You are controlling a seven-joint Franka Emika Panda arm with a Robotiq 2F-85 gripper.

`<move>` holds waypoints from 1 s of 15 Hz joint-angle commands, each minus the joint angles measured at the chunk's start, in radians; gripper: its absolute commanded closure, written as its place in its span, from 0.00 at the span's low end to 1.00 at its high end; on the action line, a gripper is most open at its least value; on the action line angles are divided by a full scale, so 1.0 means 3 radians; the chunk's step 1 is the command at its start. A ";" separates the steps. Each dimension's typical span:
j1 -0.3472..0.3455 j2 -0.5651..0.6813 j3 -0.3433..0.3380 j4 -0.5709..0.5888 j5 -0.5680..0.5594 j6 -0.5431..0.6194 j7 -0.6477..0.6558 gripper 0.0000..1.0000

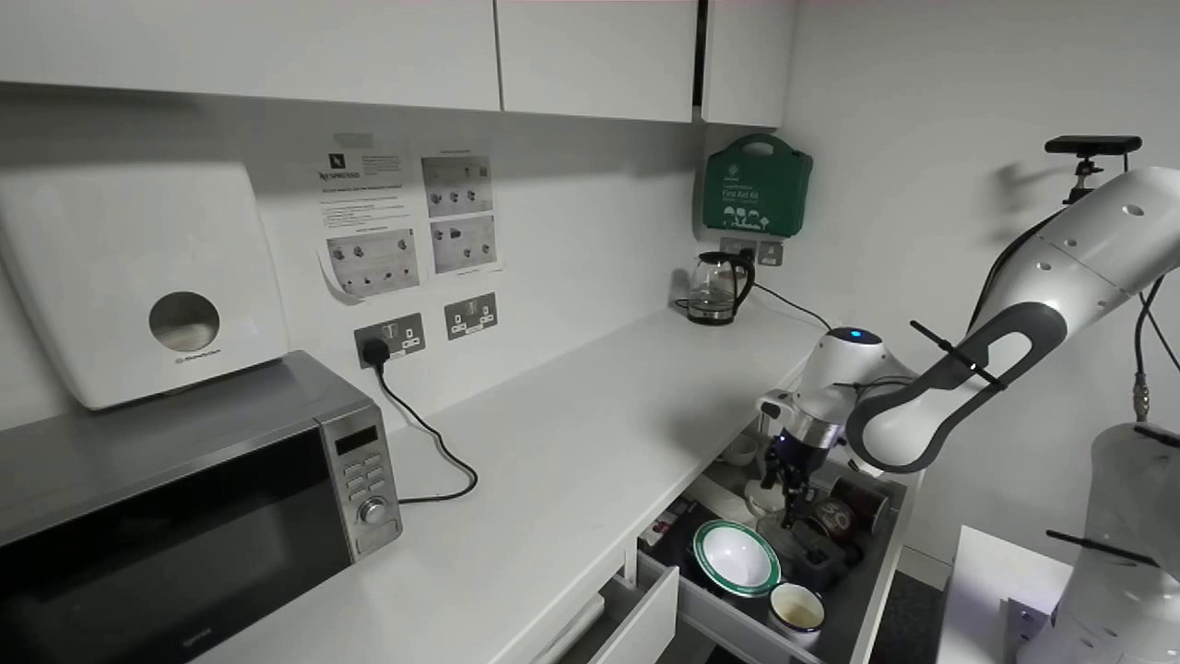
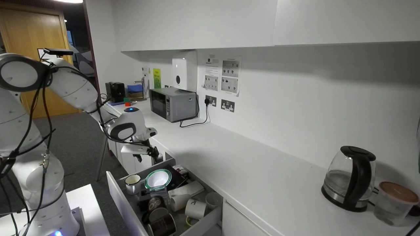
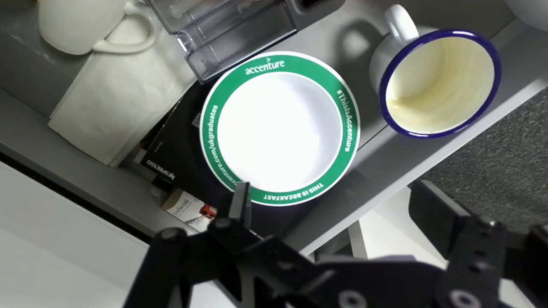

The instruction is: Open the drawer on the right, take three mugs out of the drawer and place them on the countertop

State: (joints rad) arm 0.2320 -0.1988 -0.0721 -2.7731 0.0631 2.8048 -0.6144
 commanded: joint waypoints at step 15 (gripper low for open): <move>0.0094 0.0151 0.0065 0.0001 0.0472 0.0087 -0.0318 0.00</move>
State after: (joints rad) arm 0.2794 -0.1513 -0.0739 -2.7733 0.2008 2.8347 -0.7095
